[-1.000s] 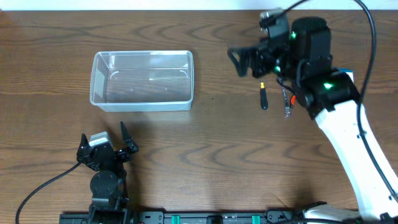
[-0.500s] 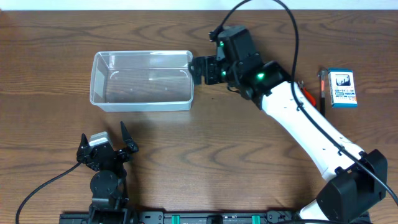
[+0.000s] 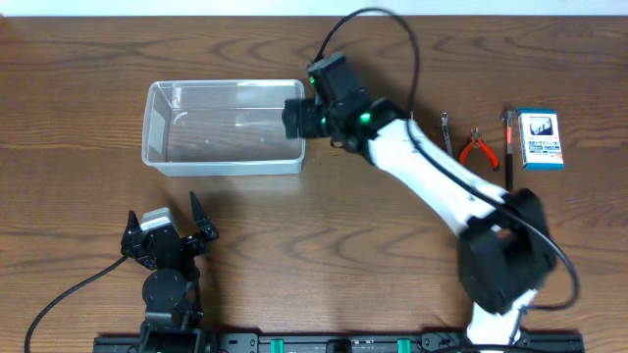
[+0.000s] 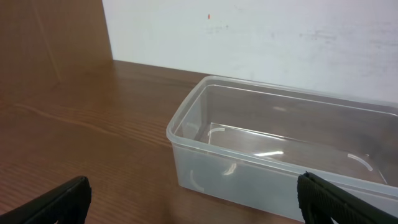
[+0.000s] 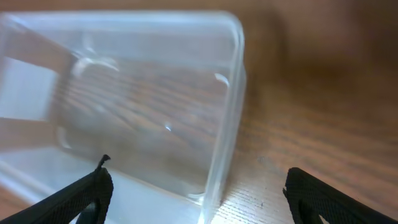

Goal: Pack container
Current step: 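Move the right gripper to the near-right rim of the clear container, then grip the container rim with the right gripper and drag it rightward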

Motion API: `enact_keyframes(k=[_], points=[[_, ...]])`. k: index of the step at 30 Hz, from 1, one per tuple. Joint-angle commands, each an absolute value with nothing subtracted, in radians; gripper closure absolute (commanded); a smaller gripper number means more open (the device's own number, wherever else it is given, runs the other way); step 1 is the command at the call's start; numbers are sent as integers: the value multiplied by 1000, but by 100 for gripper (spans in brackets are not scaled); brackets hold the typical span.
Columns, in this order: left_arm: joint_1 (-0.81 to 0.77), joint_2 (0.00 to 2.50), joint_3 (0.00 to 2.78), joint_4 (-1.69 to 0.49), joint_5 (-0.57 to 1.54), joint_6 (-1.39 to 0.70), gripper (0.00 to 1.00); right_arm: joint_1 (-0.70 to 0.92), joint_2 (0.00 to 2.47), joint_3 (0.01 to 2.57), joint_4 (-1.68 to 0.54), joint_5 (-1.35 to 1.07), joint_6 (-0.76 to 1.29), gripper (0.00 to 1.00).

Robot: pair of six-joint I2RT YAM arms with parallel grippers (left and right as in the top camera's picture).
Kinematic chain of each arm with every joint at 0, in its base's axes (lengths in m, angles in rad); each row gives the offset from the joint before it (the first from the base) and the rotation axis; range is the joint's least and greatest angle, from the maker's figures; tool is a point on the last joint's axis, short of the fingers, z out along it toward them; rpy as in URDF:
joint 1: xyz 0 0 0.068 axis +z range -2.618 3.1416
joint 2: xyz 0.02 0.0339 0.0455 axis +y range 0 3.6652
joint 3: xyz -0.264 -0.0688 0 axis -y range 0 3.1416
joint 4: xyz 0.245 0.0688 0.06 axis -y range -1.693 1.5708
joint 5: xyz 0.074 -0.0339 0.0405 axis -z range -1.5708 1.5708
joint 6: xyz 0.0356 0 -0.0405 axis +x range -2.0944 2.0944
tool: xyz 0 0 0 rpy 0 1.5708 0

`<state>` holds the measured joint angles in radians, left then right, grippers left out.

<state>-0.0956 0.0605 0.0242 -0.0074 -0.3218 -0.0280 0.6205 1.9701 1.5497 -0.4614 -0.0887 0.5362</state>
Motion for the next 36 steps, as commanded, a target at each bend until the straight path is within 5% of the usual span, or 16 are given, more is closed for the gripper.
enact_keyframes(k=[1, 6, 11, 21, 26, 36], points=[[-99, 57, 4, -41, -341, -27, 2, 636, 1995, 1554, -442, -71, 564, 11], [-99, 57, 4, -41, -342, -27, 2, 638, 2037, 1554, -426, -71, 581, 19], [-99, 57, 4, -41, -342, -27, 2, 642, 2072, 1554, -430, -63, 591, 37], [-99, 57, 4, -41, -341, -27, 2, 677, 2093, 1554, -457, 33, 598, 51], [-99, 57, 4, -41, -342, -27, 2, 677, 2093, 1554, -513, 58, 606, 69], [-99, 57, 4, -41, -342, -27, 2, 646, 2055, 1558, -694, 129, 606, 88]])
